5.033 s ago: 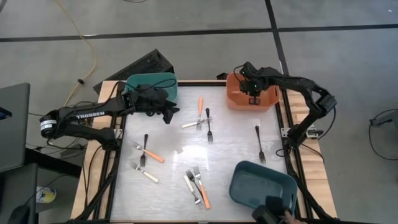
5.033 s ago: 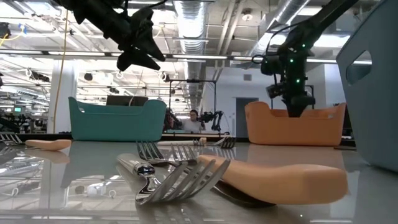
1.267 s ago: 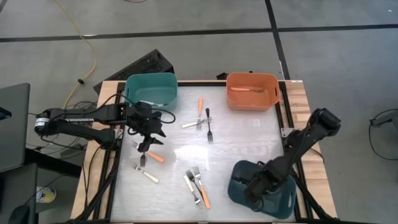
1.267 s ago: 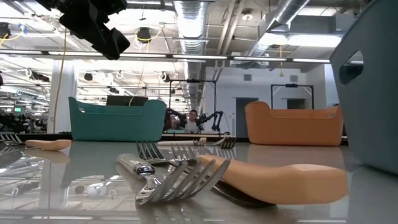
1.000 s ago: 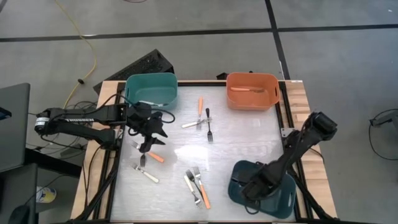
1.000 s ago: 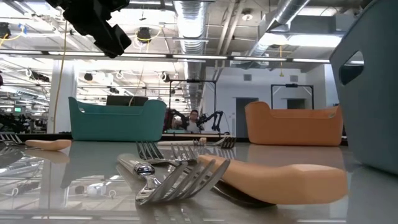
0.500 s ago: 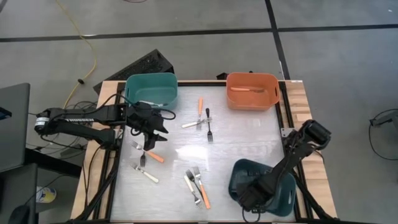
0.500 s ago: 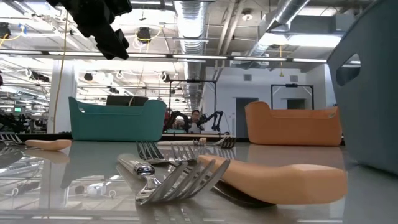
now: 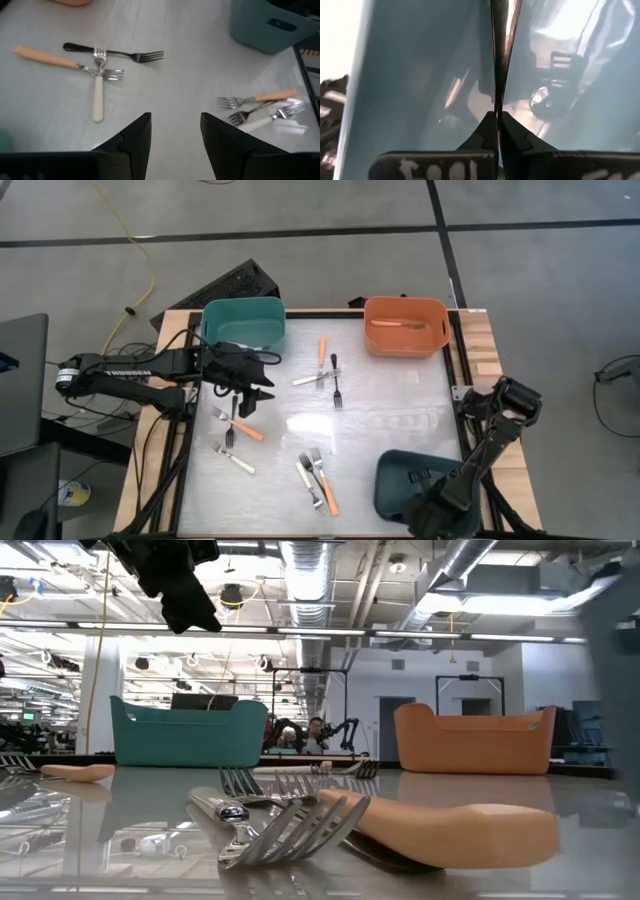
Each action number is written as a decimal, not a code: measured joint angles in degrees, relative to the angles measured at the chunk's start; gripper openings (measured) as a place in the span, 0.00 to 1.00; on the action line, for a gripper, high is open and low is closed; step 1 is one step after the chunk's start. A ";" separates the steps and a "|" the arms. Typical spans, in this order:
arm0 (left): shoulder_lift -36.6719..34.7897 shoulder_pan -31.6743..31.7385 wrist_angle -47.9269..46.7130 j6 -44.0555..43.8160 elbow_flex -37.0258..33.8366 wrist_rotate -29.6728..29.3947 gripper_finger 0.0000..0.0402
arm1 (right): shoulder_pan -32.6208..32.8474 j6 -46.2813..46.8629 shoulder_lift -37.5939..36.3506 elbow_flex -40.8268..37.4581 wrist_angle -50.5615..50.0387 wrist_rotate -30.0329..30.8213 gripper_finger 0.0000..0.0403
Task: Sort silverware by color (type)
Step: Put the black fork into the blue bin, then put the white fork into the green bin
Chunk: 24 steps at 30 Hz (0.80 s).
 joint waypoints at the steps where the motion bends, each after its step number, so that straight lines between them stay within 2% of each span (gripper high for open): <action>1: 0.00 0.00 0.13 0.01 0.00 -0.72 0.39 | 0.52 0.52 0.00 0.00 -0.18 -0.28 0.05; 9: 0.01 0.00 1.90 1.47 0.02 -3.18 0.39 | 0.01 3.84 0.00 0.58 0.78 -0.27 0.07; 12: 0.00 0.00 1.64 1.79 0.02 -2.52 0.39 | -1.27 9.41 -0.02 1.73 0.88 -1.35 0.11; 18: 0.00 0.01 1.43 5.43 0.02 -2.27 0.39 | -4.74 14.24 -0.02 4.10 0.91 -5.64 0.19; 24: 0.00 0.00 0.80 8.59 0.02 2.16 0.39 | -7.66 22.69 -0.02 6.43 -0.17 -7.88 0.30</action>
